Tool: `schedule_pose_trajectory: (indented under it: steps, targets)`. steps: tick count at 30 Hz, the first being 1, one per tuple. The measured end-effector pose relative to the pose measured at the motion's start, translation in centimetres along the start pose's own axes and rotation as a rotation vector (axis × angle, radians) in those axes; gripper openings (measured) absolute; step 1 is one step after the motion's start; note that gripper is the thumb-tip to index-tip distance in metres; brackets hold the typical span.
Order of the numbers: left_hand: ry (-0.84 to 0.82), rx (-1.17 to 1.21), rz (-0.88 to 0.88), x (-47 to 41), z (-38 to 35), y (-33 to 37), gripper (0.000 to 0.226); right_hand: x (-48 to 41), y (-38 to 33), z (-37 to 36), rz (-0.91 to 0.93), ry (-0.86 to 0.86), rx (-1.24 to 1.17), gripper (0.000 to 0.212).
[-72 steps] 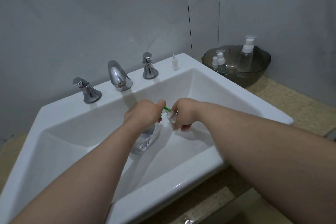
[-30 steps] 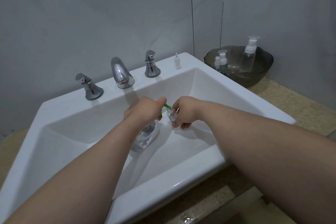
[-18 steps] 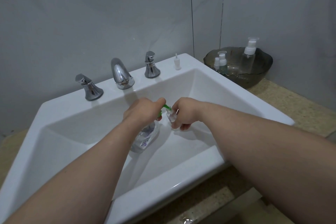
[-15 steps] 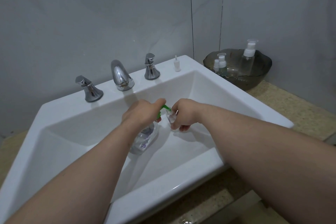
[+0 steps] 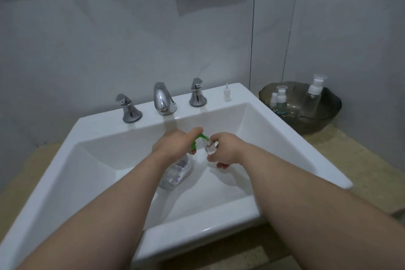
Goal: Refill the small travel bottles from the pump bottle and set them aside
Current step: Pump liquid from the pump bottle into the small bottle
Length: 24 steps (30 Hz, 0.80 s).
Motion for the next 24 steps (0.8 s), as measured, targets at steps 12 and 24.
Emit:
schedule_pose_trajectory:
  steps: [12, 24]
  targets:
    - [-0.133, 0.051, 0.127, 1.3, 0.1, 1.9, 0.075, 0.7, 0.0, -0.1, 0.067, 0.021, 0.076, 0.024]
    - [-0.013, -0.079, 0.123, 1.0, -0.4, 1.7, 0.072, -0.9, 0.7, -0.6, 0.043, 0.002, -0.026, 0.023]
Point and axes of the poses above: each hand's wrist, its own x-axis away from the middle knuckle, its own z-axis out of the back of the hand, y = z × x, the point moved 1 cm from there along -x, towards the middle knuckle, and after that the axes turned 11 degrees about -z, right-handed, at the moved point
